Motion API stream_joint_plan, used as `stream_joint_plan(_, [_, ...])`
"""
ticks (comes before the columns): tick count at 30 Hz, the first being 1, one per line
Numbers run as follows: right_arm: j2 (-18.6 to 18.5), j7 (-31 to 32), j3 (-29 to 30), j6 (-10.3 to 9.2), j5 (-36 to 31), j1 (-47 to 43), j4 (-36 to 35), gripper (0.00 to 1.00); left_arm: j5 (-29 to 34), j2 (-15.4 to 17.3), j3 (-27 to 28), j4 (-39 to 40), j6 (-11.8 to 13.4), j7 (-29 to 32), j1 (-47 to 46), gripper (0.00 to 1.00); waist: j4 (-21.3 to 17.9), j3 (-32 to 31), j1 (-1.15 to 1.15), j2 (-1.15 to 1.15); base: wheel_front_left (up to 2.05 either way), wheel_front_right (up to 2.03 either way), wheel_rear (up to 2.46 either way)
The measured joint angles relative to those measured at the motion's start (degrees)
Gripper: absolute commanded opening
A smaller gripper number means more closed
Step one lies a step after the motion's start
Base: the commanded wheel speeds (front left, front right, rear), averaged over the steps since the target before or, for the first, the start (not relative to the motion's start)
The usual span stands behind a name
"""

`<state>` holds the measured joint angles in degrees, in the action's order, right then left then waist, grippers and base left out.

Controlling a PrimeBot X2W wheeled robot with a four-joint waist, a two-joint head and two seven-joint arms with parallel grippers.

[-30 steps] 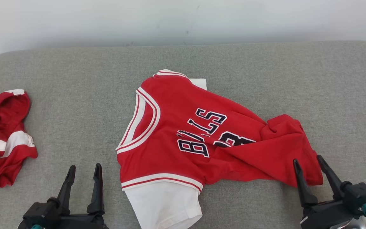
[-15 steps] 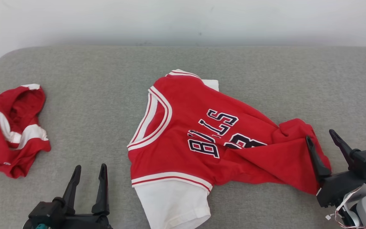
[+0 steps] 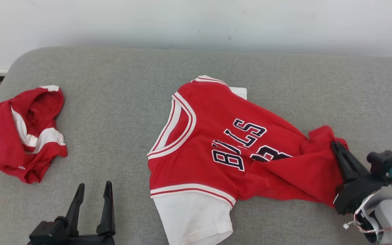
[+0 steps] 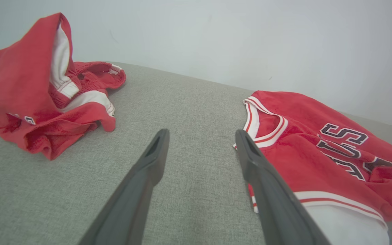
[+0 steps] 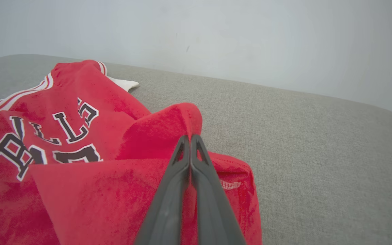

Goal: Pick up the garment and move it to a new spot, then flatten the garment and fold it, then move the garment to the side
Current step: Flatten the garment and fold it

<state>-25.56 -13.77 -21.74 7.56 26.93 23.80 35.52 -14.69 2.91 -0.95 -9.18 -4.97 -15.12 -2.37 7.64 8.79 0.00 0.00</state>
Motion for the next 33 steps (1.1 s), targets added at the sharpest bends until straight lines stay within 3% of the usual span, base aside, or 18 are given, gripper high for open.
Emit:
stream_joint_plan(14, [-3.93,-1.13,0.58,0.00,-1.33,14.92,0.91,0.00,0.47,-0.02,-1.11,-0.23,-0.10,0.00,0.38,1.00,-1.54,-2.06,0.00,0.00,0.00,0.00,0.00])
stream_joint_plan(20, [-3.08,-0.89,-1.46,0.00,-1.72,19.20,3.58,0.00,0.14,-0.01,-0.57,-0.58,0.04,0.00,0.80,1.00,-0.65,-1.89,0.00,0.00,0.00,0.00,0.00])
stream_joint_plan(27, [-1.51,-1.14,-3.36,0.00,-0.98,15.32,2.40,0.00,-0.03,-0.01,-0.43,-0.73,0.92,0.00,1.97,1.00,-1.72,-3.03,0.00,0.01,0.00,0.00,0.00])
stream_joint_plan(33, [-1.54,-1.35,-0.03,0.00,-0.96,5.60,-7.21,0.00,0.51,-0.01,-0.12,-0.70,0.91,0.01,2.96,1.00,-4.08,-4.65,-0.01,0.00,0.00,0.00,0.00])
